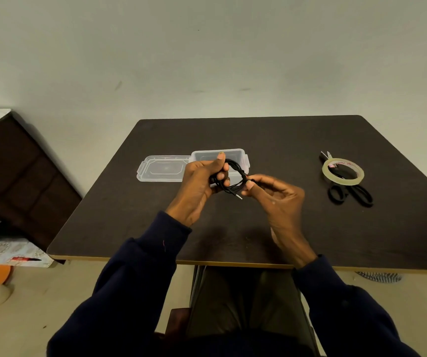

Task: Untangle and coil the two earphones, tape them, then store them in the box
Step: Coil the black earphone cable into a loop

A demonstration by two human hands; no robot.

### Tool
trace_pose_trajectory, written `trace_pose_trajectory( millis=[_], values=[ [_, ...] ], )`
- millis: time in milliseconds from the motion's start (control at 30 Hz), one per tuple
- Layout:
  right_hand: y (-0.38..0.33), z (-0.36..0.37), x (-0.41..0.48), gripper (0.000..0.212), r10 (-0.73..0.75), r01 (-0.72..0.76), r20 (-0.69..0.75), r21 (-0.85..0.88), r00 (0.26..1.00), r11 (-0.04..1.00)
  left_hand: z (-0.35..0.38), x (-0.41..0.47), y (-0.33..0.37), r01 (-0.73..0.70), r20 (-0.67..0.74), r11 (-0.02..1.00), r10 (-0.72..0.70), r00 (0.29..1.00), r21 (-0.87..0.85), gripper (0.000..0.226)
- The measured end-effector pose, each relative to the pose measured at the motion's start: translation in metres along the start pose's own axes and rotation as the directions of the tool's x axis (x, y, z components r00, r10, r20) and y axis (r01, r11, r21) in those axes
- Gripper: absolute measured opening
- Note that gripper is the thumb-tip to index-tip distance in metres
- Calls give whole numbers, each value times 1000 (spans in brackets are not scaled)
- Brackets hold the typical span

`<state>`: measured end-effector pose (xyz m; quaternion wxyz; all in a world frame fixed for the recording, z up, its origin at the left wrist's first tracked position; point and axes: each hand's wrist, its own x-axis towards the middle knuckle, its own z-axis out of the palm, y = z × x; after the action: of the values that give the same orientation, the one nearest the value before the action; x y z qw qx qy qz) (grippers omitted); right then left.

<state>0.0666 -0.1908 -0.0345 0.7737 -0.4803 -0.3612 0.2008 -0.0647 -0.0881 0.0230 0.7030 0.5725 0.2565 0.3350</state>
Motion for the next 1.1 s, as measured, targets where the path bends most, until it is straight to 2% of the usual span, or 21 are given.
trace_pose_trajectory(
  millis=[100,167,267,400,533,633,733,867,1000,1100],
  values=[
    [0,-5,2,23,147,-150,30,129,989,980,-5,0,2,92,142,995,-87,986,-33,31],
    [-1,-6,3,31,219,-230,88,154,972,961,-7,1,2,162,185,984,-147,972,-69,30],
    [-1,-6,5,43,281,-300,144,138,949,944,-9,4,1,195,165,980,-185,969,-48,28],
    [1,-4,7,50,344,-384,208,198,915,902,-8,4,5,228,151,973,-223,963,-18,25],
    [0,-1,9,51,393,-435,212,223,895,872,-9,5,8,225,140,974,-223,965,4,25],
    [0,-2,10,43,413,-447,191,191,890,874,-10,8,8,231,147,973,-232,962,25,25],
    [2,-6,10,37,394,-407,135,87,909,909,-10,11,6,245,176,969,-247,953,34,28],
    [5,-28,19,26,286,-280,-12,-240,958,929,-10,15,4,275,219,961,-274,937,27,33],
    [-1,-71,46,18,140,-161,-84,-635,987,755,0,15,-2,280,227,959,-282,932,43,28],
    [-9,-94,61,18,103,-120,-69,-742,992,659,9,17,-8,313,240,950,-306,921,9,34]
  ],
)
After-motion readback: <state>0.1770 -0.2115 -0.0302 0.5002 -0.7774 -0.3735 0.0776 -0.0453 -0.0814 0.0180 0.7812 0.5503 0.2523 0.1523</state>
